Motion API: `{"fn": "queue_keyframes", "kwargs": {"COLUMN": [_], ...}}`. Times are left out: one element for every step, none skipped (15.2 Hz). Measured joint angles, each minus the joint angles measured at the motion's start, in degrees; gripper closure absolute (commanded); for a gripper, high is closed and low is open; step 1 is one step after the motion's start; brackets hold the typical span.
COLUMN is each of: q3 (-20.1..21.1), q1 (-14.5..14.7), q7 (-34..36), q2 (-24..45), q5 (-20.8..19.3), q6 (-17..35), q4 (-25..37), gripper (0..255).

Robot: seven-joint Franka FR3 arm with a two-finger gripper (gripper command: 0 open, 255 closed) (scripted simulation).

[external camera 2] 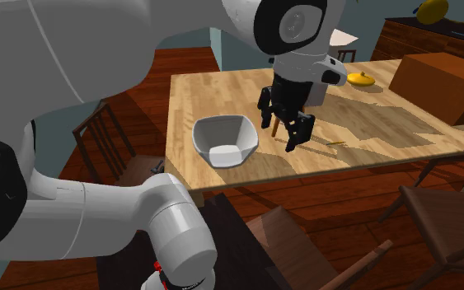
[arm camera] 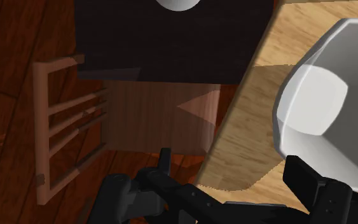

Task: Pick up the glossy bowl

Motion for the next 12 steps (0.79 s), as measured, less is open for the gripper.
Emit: {"fn": "queue_keyframes", "kwargs": {"q3": [0.00,0.43,1.12,2.06,2.92,3.69,4.77,5.88,6.63,7.62,8.97,9.95], "q1": [0.00,-0.01,-0.01,0.06,0.10,0.09,0.24,0.38,0.42,0.61,0.99,1.22], "q7": [0.00,0.90,2.32,4.12,5.92,7.59,9.57,11.51,13.21,14.96,17.13,18.66], "q2": [0.00,-0.38,-0.86,-1.48,-1.71,-2.06,-2.76,-2.71,-2.85,-3.51,-3.92,-3.82], "q5": [0.00,0.65,1.69,3.04,4.40,5.75,7.35,9.00,10.40,12.01,13.89,15.26], "q6": [0.00,0.28,0.87,1.37,1.92,2.85,3.55,4.64,5.21,6.26,7.00,7.73], "q4": [0.00,-0.77,-2.01,-3.28,-4.21,-5.64,-7.10,-8.19,-8.94,-10.62,-11.60,-12.10], "gripper": [0,0,0,0,0,0,0,0,0,0,0,0]}}
